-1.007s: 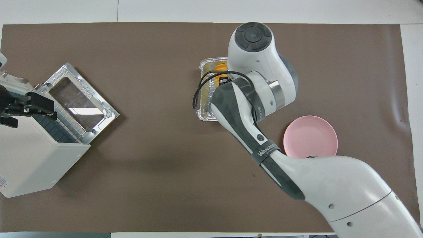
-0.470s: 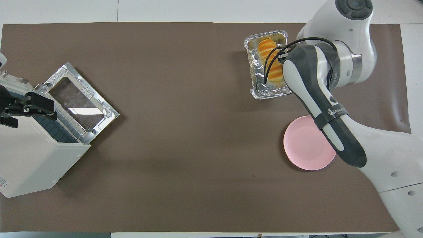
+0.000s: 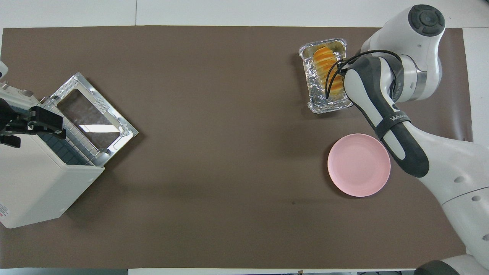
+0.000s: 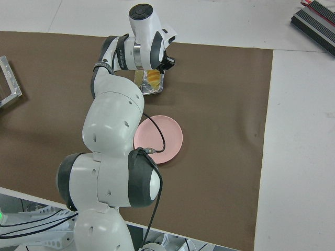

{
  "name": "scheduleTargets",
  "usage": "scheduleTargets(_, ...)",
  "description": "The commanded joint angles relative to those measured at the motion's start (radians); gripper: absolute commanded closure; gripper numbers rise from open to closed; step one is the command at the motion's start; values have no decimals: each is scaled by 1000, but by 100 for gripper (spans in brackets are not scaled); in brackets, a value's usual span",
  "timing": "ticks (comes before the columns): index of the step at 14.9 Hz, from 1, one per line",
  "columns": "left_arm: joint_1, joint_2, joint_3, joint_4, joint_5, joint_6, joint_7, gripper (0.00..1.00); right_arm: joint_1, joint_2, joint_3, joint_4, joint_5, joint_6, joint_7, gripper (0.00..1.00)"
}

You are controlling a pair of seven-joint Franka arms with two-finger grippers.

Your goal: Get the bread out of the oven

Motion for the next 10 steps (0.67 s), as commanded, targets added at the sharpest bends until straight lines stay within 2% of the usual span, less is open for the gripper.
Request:
scheduleTargets(1,7,-21,-1,-23,-14,14,2,0,-20,-30,7,-77,9,67,-53,100)
scheduleTargets(3,7,-21,-1,-23,-14,14,4,0,-19,-41,7,-108,6,87,-53,100)
scheduleTargets(4,7,-21,-1,-23,-14,14,4,0,-20,-44,7,-114,3,88,-54,71)
scheduleTargets(5,7,-21,-1,-23,-14,14,4,0,-20,-46,7,-113,-1,80,-60,1)
scheduleTargets(7,8,-21,-1,-23,-14,14,4,0,-20,-49,6,-107,-6,51,-60,0)
scheduleTargets(10,7,-21,-1,-23,-14,14,4,0,-19,-73,4,-69,-23,-62,-63,0)
